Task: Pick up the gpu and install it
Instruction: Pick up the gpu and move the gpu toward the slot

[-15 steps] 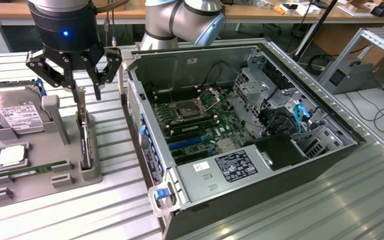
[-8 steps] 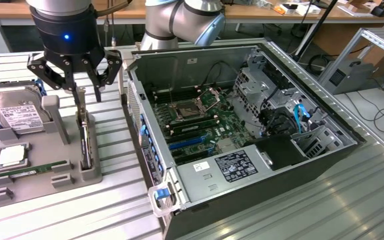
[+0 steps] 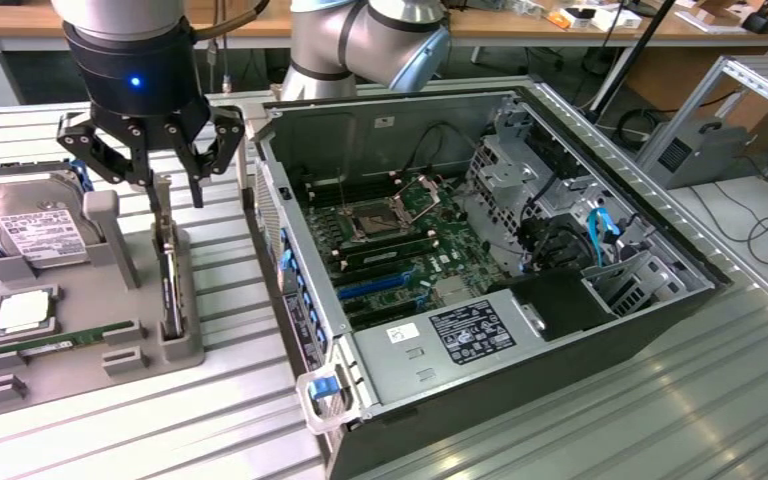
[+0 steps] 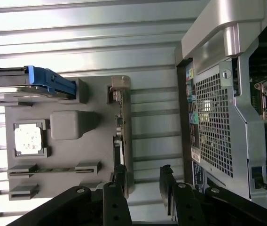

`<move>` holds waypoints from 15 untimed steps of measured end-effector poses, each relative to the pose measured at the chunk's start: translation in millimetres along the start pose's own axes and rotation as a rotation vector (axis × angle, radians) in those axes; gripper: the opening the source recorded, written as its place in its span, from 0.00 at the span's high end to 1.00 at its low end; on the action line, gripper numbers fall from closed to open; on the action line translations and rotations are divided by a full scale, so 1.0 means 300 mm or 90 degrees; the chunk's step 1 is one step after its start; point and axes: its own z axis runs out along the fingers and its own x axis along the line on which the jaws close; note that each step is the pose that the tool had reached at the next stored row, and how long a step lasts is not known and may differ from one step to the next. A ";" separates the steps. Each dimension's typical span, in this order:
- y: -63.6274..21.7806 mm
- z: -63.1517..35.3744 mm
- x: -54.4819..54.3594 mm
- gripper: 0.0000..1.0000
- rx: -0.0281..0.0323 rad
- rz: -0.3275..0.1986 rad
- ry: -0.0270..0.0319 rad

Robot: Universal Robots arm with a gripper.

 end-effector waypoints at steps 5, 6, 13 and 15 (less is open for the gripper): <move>-0.001 0.012 0.001 0.58 0.0001 0.000 0.0000; -0.001 0.013 0.001 0.58 0.0001 0.000 0.0000; -0.001 0.023 0.002 0.58 0.0000 0.000 0.0000; -0.001 0.026 0.002 0.58 0.0000 0.000 0.0000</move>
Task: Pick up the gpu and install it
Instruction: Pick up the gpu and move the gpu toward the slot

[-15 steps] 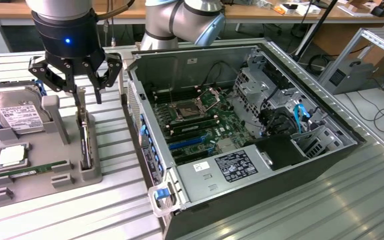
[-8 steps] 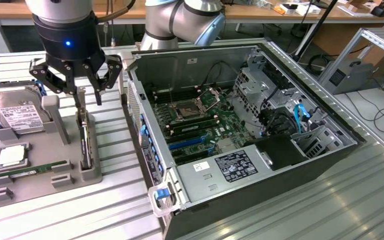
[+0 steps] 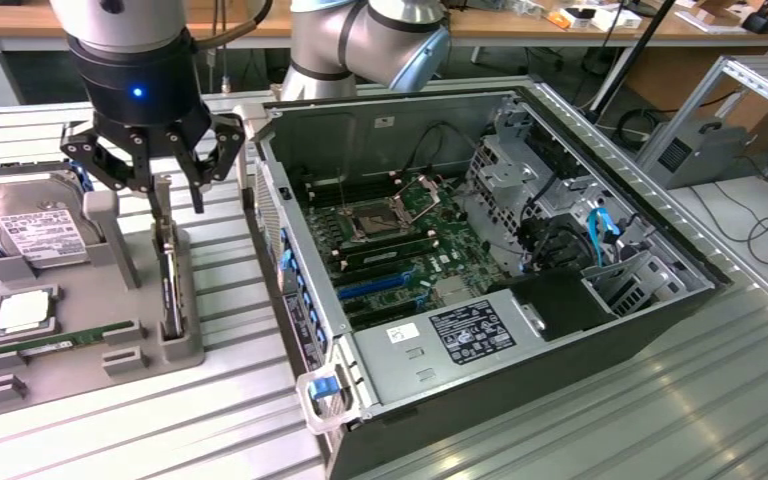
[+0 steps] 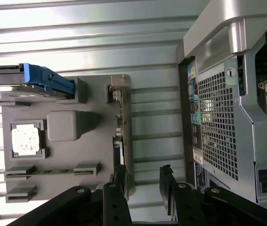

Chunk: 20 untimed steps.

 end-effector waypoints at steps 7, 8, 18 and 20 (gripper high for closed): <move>-0.001 0.008 0.000 0.58 0.0000 0.000 0.0000; -0.001 0.010 0.000 0.58 0.0000 0.000 0.0000; -0.002 0.027 0.000 0.58 0.0000 0.000 0.0000; -0.002 0.030 0.000 0.58 0.0000 0.000 0.0000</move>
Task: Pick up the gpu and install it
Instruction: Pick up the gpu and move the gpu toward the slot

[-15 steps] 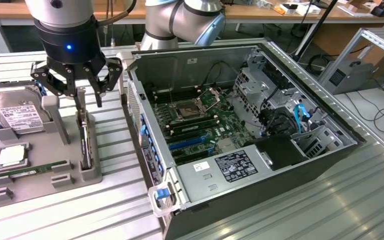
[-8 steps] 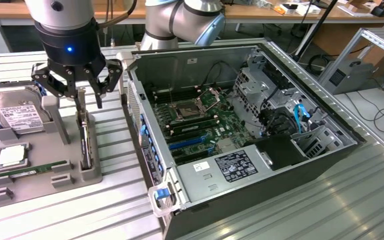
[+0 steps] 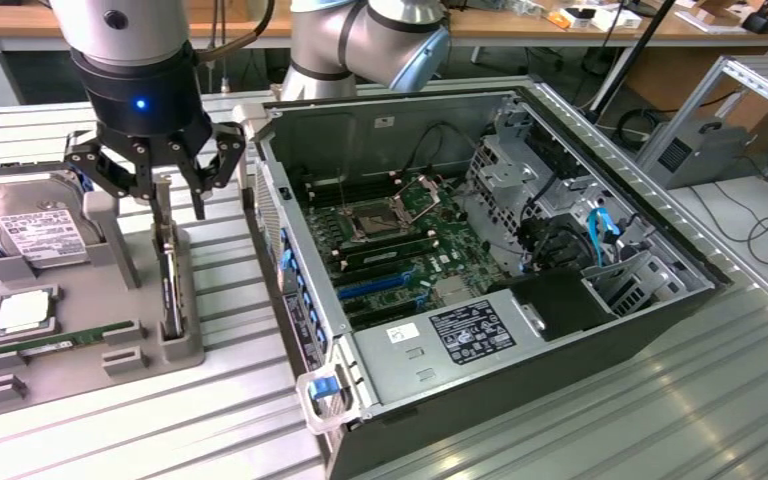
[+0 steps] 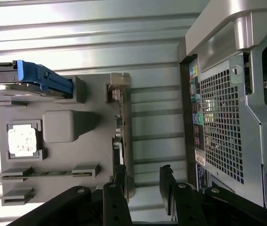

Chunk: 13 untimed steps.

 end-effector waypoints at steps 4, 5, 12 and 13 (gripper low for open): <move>0.000 0.004 0.000 0.58 0.0000 0.000 0.0000; 0.000 0.006 0.000 0.58 0.0000 0.000 0.0000; -0.001 0.017 0.001 0.58 0.0000 0.000 0.0000; -0.001 0.018 0.001 0.58 0.0000 0.000 0.0000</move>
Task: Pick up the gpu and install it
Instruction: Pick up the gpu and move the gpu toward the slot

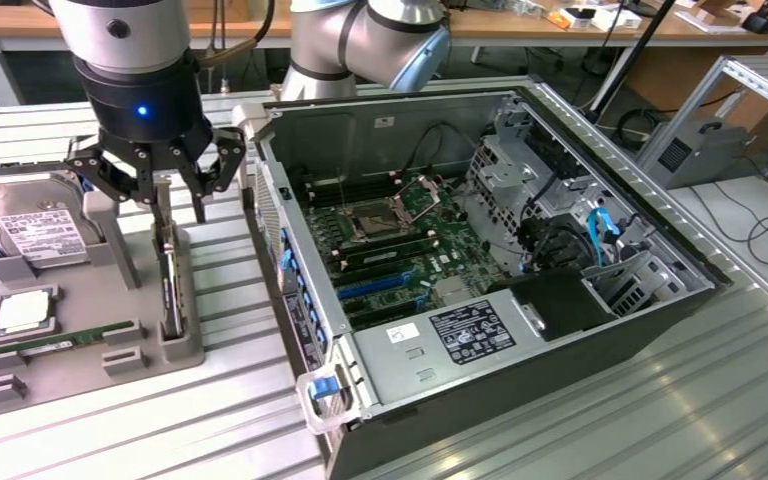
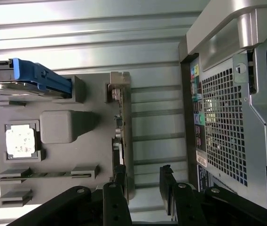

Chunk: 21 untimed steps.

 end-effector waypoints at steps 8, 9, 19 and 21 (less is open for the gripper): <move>-0.001 0.012 0.000 0.58 0.0000 0.000 0.0000; -0.001 0.013 0.000 0.58 0.0000 0.000 0.0000; -0.002 0.028 0.001 0.58 0.0000 0.000 0.0000; -0.003 0.031 0.001 0.58 0.0000 0.000 0.0000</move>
